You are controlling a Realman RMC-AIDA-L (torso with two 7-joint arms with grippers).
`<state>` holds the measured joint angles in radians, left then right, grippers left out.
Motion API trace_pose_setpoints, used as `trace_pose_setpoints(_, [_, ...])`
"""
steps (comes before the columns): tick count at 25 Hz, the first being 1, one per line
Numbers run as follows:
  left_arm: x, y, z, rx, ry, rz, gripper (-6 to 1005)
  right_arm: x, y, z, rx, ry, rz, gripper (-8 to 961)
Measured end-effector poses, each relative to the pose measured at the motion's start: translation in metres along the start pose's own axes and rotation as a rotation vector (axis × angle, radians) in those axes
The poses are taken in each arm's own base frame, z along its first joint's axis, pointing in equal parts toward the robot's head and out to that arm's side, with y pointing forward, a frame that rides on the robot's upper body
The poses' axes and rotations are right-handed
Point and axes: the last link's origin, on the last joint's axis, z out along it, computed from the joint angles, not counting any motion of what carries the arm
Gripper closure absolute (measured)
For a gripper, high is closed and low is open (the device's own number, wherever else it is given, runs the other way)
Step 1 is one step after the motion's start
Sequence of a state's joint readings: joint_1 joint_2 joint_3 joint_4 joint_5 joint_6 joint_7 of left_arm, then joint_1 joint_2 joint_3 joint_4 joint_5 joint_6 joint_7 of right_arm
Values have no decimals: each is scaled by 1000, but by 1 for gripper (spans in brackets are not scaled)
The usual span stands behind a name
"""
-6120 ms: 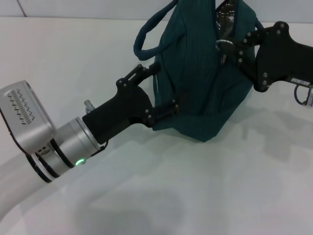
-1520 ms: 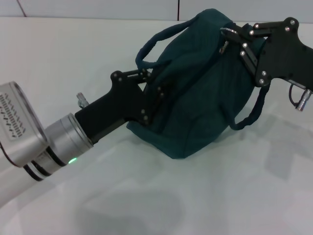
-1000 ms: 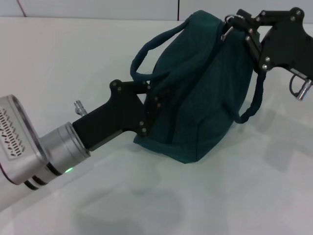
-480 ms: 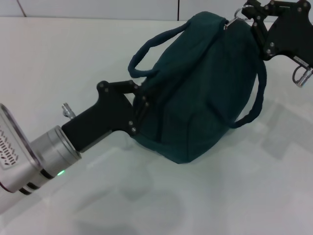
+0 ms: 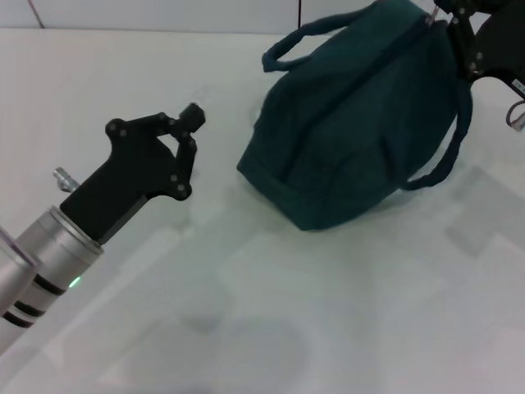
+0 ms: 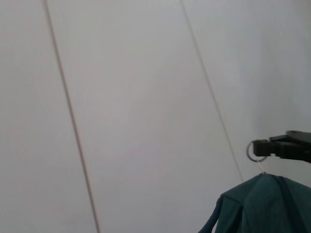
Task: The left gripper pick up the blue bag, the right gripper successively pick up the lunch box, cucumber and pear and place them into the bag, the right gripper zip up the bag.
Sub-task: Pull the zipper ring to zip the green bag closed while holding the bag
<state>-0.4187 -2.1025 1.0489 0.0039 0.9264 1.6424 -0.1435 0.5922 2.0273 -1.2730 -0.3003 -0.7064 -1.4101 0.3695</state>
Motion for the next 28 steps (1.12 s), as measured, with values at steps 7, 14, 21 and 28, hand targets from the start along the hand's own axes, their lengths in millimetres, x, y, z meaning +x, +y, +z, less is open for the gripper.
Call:
trace_pose_setpoints(7, [0, -5, -2, 36, 1, -12, 1000, 2, 1, -4, 5, 9, 33, 942])
trace_pose_setpoints(14, [1, -4, 3, 39, 11, -8, 977, 1, 3, -2, -11, 1, 37, 942])
trace_pose_setpoints(21, [4, -8, 3, 77, 34, -10, 941, 0, 4, 0, -19, -2, 31, 941])
trace_pose_setpoints(28, [11, -10, 22, -36, 70, -150, 783, -3, 7, 1, -41, -21, 37, 941])
